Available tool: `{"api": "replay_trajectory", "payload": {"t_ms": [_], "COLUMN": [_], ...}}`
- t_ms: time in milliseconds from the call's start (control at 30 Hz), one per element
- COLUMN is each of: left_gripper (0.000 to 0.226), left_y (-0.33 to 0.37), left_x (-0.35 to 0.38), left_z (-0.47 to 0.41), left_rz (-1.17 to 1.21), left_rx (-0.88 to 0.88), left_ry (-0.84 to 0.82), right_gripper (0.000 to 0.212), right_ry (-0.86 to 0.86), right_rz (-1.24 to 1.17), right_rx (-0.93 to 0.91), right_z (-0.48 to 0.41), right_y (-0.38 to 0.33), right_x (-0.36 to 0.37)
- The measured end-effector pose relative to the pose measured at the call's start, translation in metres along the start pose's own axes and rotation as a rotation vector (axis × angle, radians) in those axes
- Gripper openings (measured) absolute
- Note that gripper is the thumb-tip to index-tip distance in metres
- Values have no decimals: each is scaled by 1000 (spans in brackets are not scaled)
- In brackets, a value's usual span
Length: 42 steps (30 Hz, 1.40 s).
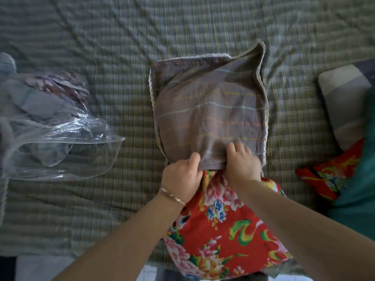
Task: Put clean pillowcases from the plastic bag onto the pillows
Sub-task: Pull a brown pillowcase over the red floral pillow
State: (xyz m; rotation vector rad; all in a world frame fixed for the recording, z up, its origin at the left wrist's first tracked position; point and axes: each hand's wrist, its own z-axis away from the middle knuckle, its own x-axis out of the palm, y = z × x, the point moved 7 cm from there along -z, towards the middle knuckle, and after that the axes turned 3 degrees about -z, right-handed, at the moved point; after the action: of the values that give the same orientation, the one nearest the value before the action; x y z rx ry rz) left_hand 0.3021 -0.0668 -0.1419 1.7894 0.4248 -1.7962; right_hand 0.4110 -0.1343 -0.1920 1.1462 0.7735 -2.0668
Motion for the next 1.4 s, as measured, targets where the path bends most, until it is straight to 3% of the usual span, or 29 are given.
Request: {"api": "replay_trajectory", "payload": {"t_ms": [133, 200, 300, 400, 467, 533, 700, 800, 900, 967, 1033, 1100, 1167, 1200, 1267, 1400], "left_gripper": [61, 43, 44, 50, 51, 45, 32, 24, 13, 13, 26, 33, 32, 31, 32, 32], "left_y": [13, 20, 12, -41, -78, -100, -79, -65, -65, -69, -75, -74, -68, -66, -70, -65], "left_x": [-4, -6, -3, 17, 28, 41, 36, 37, 49, 55, 63, 76, 86, 87, 85, 70], "left_z": [-7, -10, 1, 33, 56, 71, 99, 132, 153, 151, 144, 147, 154, 158, 154, 135], "left_rz": [-114, -123, -145, -140, -66, 19, 147, 241, 208, 391, 551, 619, 639, 610, 432, 12], "left_rx": [62, 75, 19, -320, -578, -741, -696, -794, -902, -1116, -1323, -1454, -1516, -1496, -1285, -780], "left_ry": [-58, -9, -78, -439, -582, -599, -559, -595, -710, -615, -496, -519, -576, -605, -676, -932], "right_gripper": [24, 23, 23, 15, 25, 35, 33, 29, 30, 29, 22, 22, 22, 21, 17, 15], "right_ry": [218, 359, 462, 452, 421, 374, 199, 104, 60, 49, 33, 9, 16, 12, -11, -170], "right_rz": [25, -19, -20, -29, -54, -95, -182, -210, -181, -178, -253, -459, -631, -654, -617, -108], "right_rx": [-206, -298, -319, -121, 17, 68, 190, 289, 192, 161, 351, 642, 812, 853, 830, 443], "right_z": [28, 45, 67, 83, 91, 93, 96, 101, 105, 108, 107, 107, 108, 109, 109, 92], "right_y": [-1, -3, 9, 45, 60, 64, 94, 109, 98, 99, 117, 134, 138, 138, 137, 134], "right_x": [-23, -46, -63, -51, -37, -26, -8, -1, 8, 12, 15, 22, 30, 32, 31, 20]}}
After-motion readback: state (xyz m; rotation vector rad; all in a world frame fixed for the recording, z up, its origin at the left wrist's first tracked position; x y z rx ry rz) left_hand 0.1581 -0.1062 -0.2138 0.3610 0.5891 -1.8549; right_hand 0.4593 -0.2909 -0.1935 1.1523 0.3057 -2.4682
